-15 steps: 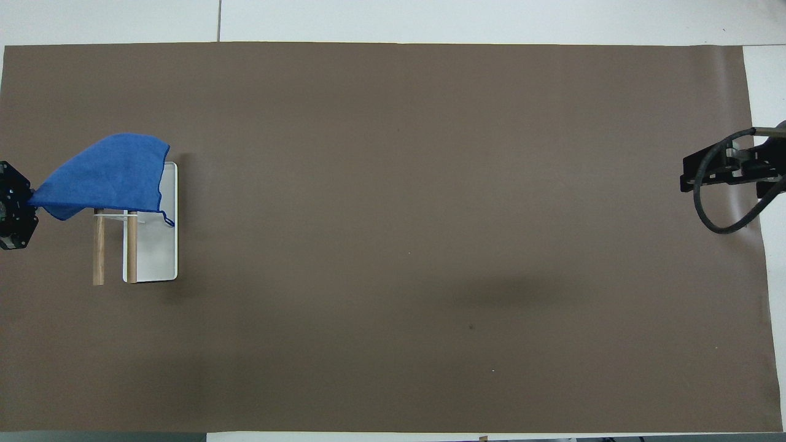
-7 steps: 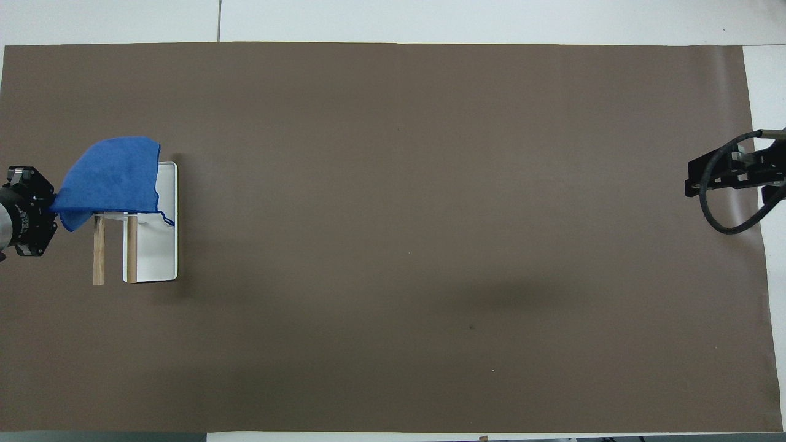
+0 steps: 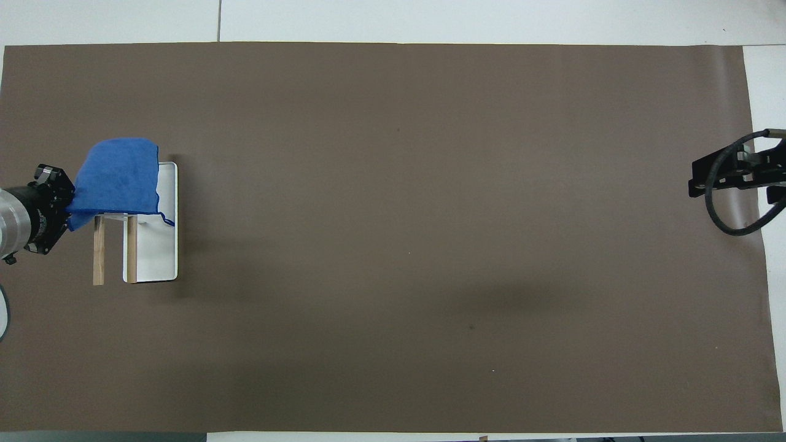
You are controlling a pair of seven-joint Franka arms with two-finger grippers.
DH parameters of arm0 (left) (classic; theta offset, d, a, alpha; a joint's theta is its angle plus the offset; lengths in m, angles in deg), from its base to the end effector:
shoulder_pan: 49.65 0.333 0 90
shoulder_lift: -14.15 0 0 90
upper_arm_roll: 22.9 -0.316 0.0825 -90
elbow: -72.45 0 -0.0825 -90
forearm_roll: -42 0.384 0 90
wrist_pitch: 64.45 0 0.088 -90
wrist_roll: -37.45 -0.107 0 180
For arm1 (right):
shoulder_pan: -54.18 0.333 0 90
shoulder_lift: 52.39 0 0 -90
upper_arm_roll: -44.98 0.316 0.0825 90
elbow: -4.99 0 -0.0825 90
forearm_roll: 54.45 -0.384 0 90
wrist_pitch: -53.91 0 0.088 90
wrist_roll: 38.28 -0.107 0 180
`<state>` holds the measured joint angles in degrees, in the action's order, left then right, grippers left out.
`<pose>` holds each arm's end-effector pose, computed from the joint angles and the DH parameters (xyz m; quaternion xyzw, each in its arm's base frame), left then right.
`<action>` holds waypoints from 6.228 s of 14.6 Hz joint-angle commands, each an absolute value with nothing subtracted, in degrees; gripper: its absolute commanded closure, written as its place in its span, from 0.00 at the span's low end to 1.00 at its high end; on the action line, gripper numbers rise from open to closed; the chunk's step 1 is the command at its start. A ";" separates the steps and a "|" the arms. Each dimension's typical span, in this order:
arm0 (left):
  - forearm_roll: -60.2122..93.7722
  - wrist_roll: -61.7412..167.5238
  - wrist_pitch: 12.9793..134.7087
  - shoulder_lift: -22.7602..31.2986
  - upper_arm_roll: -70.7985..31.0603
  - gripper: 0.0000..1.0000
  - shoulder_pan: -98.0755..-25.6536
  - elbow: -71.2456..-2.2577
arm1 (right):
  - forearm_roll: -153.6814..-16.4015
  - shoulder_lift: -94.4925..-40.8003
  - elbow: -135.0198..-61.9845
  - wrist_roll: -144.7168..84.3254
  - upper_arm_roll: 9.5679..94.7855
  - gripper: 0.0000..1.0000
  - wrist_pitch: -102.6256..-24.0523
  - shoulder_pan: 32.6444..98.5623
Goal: Right arm passes towel to left arm to hang
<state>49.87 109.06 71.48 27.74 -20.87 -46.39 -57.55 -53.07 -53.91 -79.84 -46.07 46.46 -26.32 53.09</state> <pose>0.5052 0.0116 0.4912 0.8152 0.5508 0.1723 0.0486 0.5449 0.0006 0.6377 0.9963 -0.0658 -0.0524 0.0154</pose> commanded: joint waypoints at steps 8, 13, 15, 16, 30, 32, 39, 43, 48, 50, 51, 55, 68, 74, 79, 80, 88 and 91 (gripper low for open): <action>50.27 98.18 70.46 28.92 -22.28 1.00 -45.61 -57.19 | -53.13 -53.45 -80.18 -45.05 46.65 0.00 -25.99 52.86; 45.26 98.18 74.50 28.48 -22.37 1.00 -39.46 -57.37 | -53.13 -53.45 -80.18 -45.05 46.65 0.00 -25.99 52.86; 45.26 98.18 74.42 28.39 -22.37 1.00 -39.28 -57.63 | -53.13 -53.45 -80.18 -45.05 46.65 0.00 -25.99 52.86; 45.26 98.18 74.42 28.39 -22.37 1.00 -39.19 -57.98 | -53.13 -53.45 -80.18 -45.05 46.65 0.00 -25.99 52.86; 45.26 94.08 58.52 21.71 -22.20 0.00 -37.25 -43.14 | -53.13 -53.45 -80.18 -45.05 46.65 0.00 -25.99 52.86; 45.17 84.62 57.54 21.54 -21.84 0.00 -39.17 -42.87 | -53.13 -53.45 -80.18 -45.05 46.65 0.00 -25.99 52.86; 45.08 52.16 55.97 21.19 -21.76 0.00 -48.76 -42.34 | -53.13 -53.45 -80.18 -45.05 46.65 0.00 -25.99 52.86; 41.24 46.42 43.17 15.67 -21.67 0.00 -52.28 -29.47 | -53.13 -53.45 -80.18 -45.05 46.65 0.00 -25.99 52.86; 39.10 42.64 26.89 12.22 -21.40 0.00 -53.07 -16.07 | -53.13 -53.45 -80.18 -45.05 46.65 0.00 -25.99 52.86; 39.11 42.37 24.06 13.27 -21.14 0.00 -53.51 -15.18 | -53.13 -53.45 -80.18 -45.05 46.65 0.00 -25.99 52.86; 39.02 41.15 23.53 14.58 -21.23 0.00 -53.51 -16.22 | -53.13 -53.45 -80.18 -45.05 46.65 0.00 -25.99 52.86; 39.28 39.91 22.39 19.68 -21.49 0.00 -53.08 -23.35 | -53.13 -53.45 -80.18 -45.05 46.65 0.00 -25.99 52.86; 40.07 39.12 21.68 16.53 -21.58 0.00 -52.72 -18.87 | -53.13 -53.45 -80.18 -45.05 46.65 0.00 -25.99 52.86; 40.16 39.03 21.24 16.61 -21.67 0.00 -52.72 -19.40 | -53.13 -53.45 -80.18 -45.05 46.65 0.00 -25.99 52.86; 40.25 39.21 21.15 16.79 -21.75 0.00 -52.55 -19.66 | -53.13 -53.45 -80.18 -44.96 46.65 0.00 -25.99 52.86; 40.25 39.12 21.59 16.79 -21.67 0.00 -52.46 -19.66 | -53.13 -53.45 -80.18 -45.05 46.65 0.00 -25.99 52.86; 40.25 39.73 21.33 17.14 -21.67 0.00 -52.55 -19.66 | -53.13 -53.45 -80.18 -44.96 46.65 0.00 -25.99 52.86; 40.25 39.65 21.33 17.23 -21.67 0.00 -52.55 -19.92 | -53.13 -53.45 -80.18 -44.96 46.65 0.00 -25.99 52.86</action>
